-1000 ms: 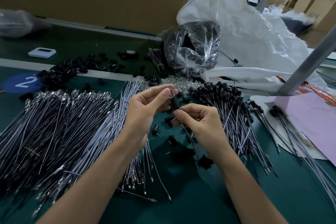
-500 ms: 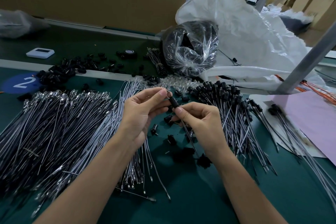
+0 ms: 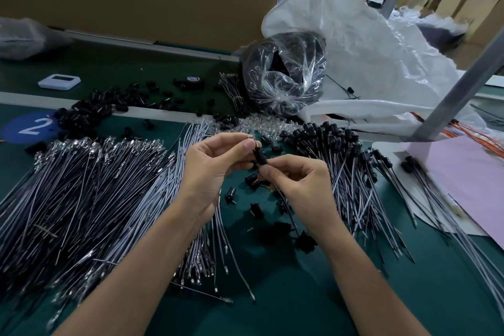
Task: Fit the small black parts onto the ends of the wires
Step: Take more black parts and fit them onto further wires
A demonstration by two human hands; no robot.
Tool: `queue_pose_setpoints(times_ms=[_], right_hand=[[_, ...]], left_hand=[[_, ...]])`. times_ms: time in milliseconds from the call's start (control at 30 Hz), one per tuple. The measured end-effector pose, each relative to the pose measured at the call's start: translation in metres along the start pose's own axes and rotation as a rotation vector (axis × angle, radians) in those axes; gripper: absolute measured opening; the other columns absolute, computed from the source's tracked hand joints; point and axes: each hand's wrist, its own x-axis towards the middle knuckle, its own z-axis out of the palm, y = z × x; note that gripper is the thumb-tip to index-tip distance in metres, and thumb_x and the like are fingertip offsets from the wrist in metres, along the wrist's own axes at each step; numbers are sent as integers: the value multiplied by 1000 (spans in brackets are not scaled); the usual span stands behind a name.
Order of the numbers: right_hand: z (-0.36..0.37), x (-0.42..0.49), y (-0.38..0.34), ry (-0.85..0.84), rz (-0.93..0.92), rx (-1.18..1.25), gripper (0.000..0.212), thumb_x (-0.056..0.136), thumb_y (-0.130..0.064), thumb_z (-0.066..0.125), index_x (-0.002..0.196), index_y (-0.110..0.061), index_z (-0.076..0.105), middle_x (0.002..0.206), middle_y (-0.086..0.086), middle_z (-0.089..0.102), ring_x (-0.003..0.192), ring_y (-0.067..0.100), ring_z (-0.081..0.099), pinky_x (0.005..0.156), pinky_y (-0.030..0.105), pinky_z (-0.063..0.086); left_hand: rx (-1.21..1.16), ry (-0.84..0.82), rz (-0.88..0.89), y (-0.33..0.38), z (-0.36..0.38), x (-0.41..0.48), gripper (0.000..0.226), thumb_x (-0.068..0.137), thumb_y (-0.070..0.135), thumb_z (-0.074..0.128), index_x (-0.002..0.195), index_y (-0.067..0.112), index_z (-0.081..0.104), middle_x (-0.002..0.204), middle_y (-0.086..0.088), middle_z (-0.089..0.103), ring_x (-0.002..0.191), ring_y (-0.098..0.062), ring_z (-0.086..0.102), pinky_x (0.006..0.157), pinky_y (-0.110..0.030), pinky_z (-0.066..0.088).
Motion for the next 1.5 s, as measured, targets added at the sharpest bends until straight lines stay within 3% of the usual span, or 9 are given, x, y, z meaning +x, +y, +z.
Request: queue_pose_setpoints(times_ms=[600, 767, 933, 1033, 1133, 1200, 1267, 1333, 1500], right_hand=[[0, 1, 4, -5, -25, -36, 17, 81, -6, 77, 80, -23, 77, 73, -2, 75, 67, 17, 72, 62, 24, 56], [1, 2, 3, -20, -14, -26, 18, 81, -7, 77, 79, -25, 77, 70, -4, 74, 63, 10, 67, 60, 20, 52], [2, 0, 1, 5, -9, -26, 9, 81, -6, 77, 83, -15, 77, 76, 6, 75, 73, 30, 70, 69, 43, 57], [2, -2, 0, -5, -22, -51, 5, 82, -4, 76, 85, -8, 76, 77, 10, 74, 75, 34, 69, 71, 48, 56], [3, -4, -1, -31, -55, -104, 3, 84, -4, 74, 86, -3, 76, 76, 7, 75, 72, 28, 70, 71, 48, 56], [2, -4, -1, -2, -77, -111, 3, 86, -4, 72, 85, -4, 75, 76, 3, 75, 72, 23, 71, 69, 44, 58], [1, -2, 2, 48, -103, -121, 3, 86, -2, 71, 85, -4, 74, 75, 0, 73, 70, 15, 69, 66, 33, 56], [0, -1, 4, 87, -118, -150, 8, 86, 2, 69, 84, -5, 72, 74, -3, 71, 68, 9, 65, 64, 24, 51], [4, -2, 4, 85, -148, -124, 15, 88, -3, 70, 78, -15, 69, 69, -10, 68, 66, 22, 63, 62, 31, 52]], left_hand=[[85, -36, 45, 1, -2, 0, 21, 57, 27, 81, 74, 15, 79, 84, -10, 77, 76, -15, 72, 62, -19, 56], [110, -53, 52, 0, -2, 0, 13, 66, 23, 78, 77, 16, 77, 88, -10, 76, 79, -13, 71, 65, -19, 55], [171, -95, 112, -2, -3, -1, 7, 76, 12, 78, 76, 14, 71, 88, -12, 75, 82, -16, 71, 67, -19, 53], [174, -116, 132, -2, -3, -1, 13, 76, 6, 69, 69, 17, 69, 87, -12, 75, 80, -18, 70, 66, -21, 53], [187, -152, 154, -4, -3, -2, 9, 77, 10, 70, 73, 17, 67, 93, -12, 75, 78, -22, 69, 68, -27, 55], [209, -194, 130, -7, -2, -4, 11, 79, 16, 73, 88, 14, 68, 99, -11, 74, 83, -23, 68, 73, -30, 56], [257, -224, 64, -10, 0, -5, 21, 80, 17, 76, 99, 11, 69, 100, -8, 74, 87, -20, 69, 76, -27, 55], [304, -220, 40, -12, 3, -6, 22, 76, 21, 80, 96, 15, 74, 93, -5, 76, 86, -15, 70, 75, -22, 53], [165, -120, 96, -12, 9, -6, 23, 70, 18, 77, 92, 12, 79, 92, -10, 77, 84, -18, 72, 77, -23, 57]])
